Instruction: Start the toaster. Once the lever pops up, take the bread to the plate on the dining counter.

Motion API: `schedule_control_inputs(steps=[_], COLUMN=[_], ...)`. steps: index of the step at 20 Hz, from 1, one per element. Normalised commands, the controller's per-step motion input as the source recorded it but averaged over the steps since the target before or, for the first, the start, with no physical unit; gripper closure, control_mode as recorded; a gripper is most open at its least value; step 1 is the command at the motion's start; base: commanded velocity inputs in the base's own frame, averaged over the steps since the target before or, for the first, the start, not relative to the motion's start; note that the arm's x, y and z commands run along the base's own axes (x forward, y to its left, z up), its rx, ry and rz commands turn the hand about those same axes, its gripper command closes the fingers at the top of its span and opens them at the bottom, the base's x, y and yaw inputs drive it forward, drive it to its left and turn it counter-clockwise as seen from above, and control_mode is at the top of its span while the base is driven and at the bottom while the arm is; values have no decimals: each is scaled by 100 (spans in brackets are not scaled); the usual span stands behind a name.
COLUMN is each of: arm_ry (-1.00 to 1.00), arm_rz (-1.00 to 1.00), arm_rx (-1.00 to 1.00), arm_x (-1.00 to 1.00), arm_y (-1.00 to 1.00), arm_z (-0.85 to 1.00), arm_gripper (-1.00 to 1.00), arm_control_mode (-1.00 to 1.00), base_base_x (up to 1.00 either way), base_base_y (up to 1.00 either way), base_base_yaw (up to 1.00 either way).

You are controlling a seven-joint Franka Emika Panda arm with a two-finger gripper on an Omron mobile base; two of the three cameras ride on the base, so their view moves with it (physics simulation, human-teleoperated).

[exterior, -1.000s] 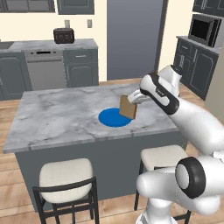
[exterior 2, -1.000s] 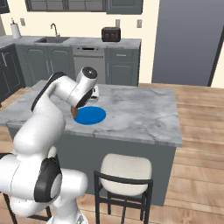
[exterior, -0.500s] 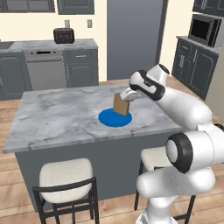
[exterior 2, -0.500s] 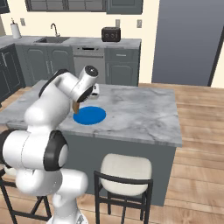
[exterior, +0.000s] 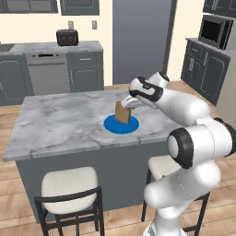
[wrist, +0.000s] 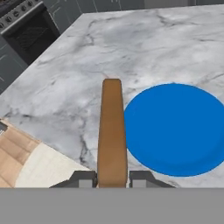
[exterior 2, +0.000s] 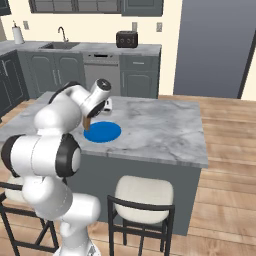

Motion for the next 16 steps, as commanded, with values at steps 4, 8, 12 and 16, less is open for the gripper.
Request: schedule_control_inputs(steps=[4,8,12,16], arm_ry=[0,0,0,0], arm_rz=[0,0,0,0], arm_rx=[0,0,0,0], arm_x=[2,3,16,33], arm_y=[0,0,0,0], arm_z=[-42,-33,-23,-7], arm_gripper=[100,100,100,100], arm_control_mode=[-100,-100,-100,-100], base_base_x=[0,0,0,0], base_base_y=[0,0,0,0], base_base_yaw=[0,0,0,0])
